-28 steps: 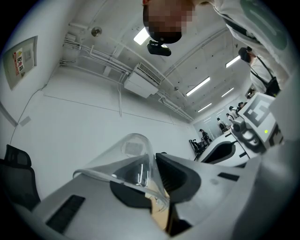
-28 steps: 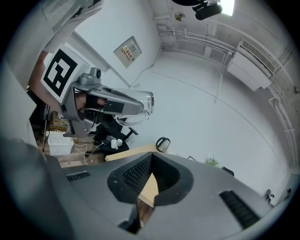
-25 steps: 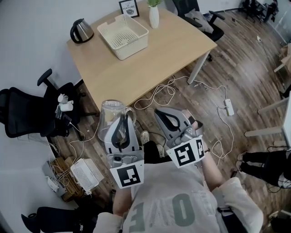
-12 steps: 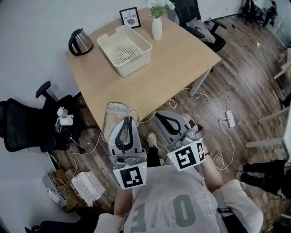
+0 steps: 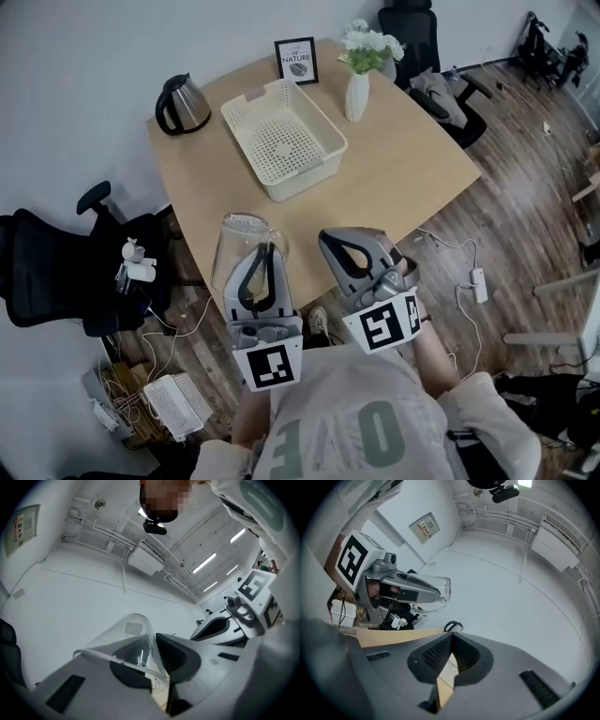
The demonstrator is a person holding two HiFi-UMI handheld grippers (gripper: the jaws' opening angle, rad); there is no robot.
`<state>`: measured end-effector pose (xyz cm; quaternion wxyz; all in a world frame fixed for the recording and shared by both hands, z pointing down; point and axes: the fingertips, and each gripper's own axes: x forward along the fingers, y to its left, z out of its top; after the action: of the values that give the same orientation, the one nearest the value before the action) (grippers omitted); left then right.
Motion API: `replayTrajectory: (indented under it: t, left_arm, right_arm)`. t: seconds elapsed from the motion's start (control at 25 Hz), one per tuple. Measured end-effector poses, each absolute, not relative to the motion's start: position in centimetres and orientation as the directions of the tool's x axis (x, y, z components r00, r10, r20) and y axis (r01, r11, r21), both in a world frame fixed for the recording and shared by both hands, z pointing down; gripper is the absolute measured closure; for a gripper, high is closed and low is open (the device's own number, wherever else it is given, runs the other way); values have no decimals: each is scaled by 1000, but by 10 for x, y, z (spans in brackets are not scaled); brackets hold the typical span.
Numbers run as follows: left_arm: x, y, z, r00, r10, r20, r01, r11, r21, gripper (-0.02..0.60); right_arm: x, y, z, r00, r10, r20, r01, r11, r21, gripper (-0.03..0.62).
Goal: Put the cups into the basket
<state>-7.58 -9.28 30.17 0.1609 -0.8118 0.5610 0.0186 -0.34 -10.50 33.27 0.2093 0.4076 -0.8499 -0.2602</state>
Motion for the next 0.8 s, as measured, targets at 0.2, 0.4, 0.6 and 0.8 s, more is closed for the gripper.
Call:
replayTrajectory:
  t: [0.2,0.4,0.6,0.8]
  left_arm:
    - [-87,-133,307,349,-917,-194,-926,-305,-224,540]
    - [-81,-162,310,327,-931,-161,-933,-291,-210,540]
    - [-66,-192,306,289,-945,-155,-937,-246,-246,540]
    - [-52,-216,299,231,-957,-177,-959,-193,-206,540]
  right_arm:
    - [-14,-143,337,-589,-794,151,-567,539,622,596]
    - [-7,-174,337,-603,-782,160,-550,552,627,597]
    - [13,-211,335,-627,-763,154,-555,577,599,595]
    - [26,-239,327,-670,-730,137,-542,607,582,595]
